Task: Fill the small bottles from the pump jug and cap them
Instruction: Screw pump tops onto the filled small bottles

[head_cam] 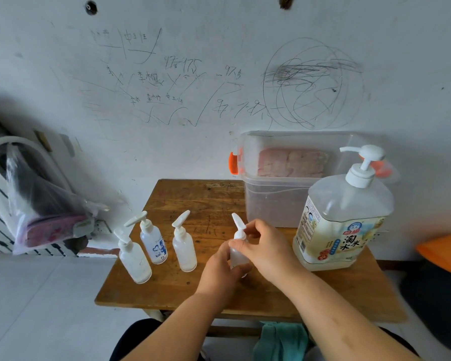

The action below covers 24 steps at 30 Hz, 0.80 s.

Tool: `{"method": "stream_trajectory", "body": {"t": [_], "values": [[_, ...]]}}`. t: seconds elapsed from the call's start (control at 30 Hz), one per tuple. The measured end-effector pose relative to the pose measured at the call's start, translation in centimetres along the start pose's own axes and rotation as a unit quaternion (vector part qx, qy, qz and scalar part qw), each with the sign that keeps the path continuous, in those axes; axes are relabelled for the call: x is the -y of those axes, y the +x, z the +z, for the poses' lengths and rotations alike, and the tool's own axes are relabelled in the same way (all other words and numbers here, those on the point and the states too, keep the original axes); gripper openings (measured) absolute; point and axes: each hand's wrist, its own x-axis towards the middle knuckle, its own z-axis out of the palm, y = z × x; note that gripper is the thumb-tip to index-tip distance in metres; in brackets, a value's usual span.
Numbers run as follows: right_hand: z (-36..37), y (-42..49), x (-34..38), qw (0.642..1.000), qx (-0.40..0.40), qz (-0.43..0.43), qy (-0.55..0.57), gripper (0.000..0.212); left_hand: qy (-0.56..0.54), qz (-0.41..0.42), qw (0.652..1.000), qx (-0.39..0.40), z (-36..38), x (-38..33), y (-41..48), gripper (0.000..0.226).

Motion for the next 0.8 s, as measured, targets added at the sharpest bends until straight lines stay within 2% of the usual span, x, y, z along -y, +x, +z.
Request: {"method": "stream_trajectory", "body": {"t": [0.13,0.23,0.3,0.43,0.6,0.7,0.8], "values": [[-0.02,0.06,0.10,1.000,0.029,-0.008,-0.008,0.041,0.006,0.000,1.000,-0.001,0.07,0.03,0.04,0.059],[0.24,0.16,-0.15,1.000,-0.004,0.006,-0.012,0.038,0.002,-0.006,1.000,0.001,0.14,0.05,-0.03,0.060],[0.34,0.31,-0.25,1.000,-0.013,0.019,-0.008,0.044,0.009,-0.015,1.000,-0.002,0.17,-0.02,-0.01,0.059],[0.06,0.20,-0.19,0.999,0.040,0.010,-0.002,0.051,0.012,-0.005,1.000,0.002,0.12,0.06,0.02,0.057],[0.14,0.20,-0.16,0.998,0.012,0.054,0.003,0.066,0.017,-0.024,1.000,-0.002,0.28,-0.01,-0.01,0.061],[0.00,0.02,-0.44,0.998,0.046,0.021,0.038,0.054,0.020,-0.016,1.000,0.000,0.25,0.04,-0.06,0.058],[0.11,-0.04,-0.67,0.999,0.017,0.019,0.034,0.037,0.018,-0.010,1.000,0.003,0.29,0.03,-0.22,0.056]]}}
